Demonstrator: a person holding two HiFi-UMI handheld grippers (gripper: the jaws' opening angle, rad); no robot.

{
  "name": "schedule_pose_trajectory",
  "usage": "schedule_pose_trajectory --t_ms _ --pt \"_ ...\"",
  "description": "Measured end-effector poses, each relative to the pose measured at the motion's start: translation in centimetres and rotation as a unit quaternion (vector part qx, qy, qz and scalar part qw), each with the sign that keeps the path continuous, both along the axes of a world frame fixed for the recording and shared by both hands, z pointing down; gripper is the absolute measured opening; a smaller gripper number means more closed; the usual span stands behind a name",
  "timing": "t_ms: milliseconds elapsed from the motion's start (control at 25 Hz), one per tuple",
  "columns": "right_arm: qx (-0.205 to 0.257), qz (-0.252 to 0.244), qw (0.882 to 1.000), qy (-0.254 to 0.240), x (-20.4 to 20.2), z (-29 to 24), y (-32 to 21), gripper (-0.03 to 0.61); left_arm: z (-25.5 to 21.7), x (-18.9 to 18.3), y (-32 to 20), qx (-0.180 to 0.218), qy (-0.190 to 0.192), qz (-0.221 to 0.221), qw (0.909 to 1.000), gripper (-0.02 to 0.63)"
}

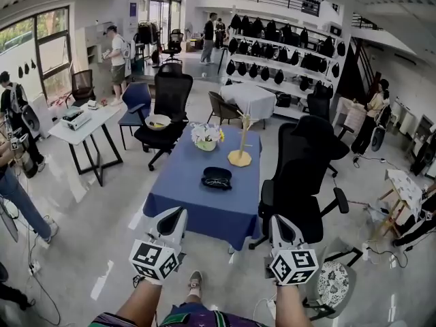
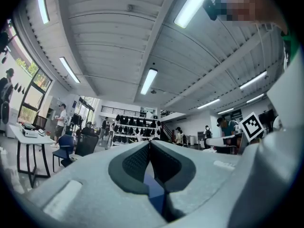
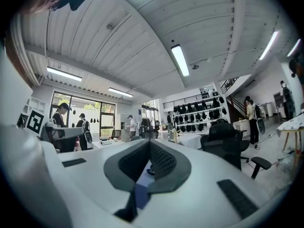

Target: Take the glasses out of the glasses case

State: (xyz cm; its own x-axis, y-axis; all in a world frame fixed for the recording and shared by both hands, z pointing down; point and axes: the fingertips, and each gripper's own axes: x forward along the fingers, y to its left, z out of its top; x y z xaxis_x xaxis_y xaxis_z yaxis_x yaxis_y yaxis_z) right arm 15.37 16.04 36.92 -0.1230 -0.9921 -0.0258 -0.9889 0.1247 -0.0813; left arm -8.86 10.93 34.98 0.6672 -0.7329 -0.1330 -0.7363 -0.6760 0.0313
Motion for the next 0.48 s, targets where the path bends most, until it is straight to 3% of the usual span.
schedule_pose_trajectory --t_ms 480 --pt "-0.008 -0.009 1.0 0.002 0.0 0.1 -3.2 0.003 0.6 0.5 -2.4 -0.007 -0.006 -0.002 1.0 0.017"
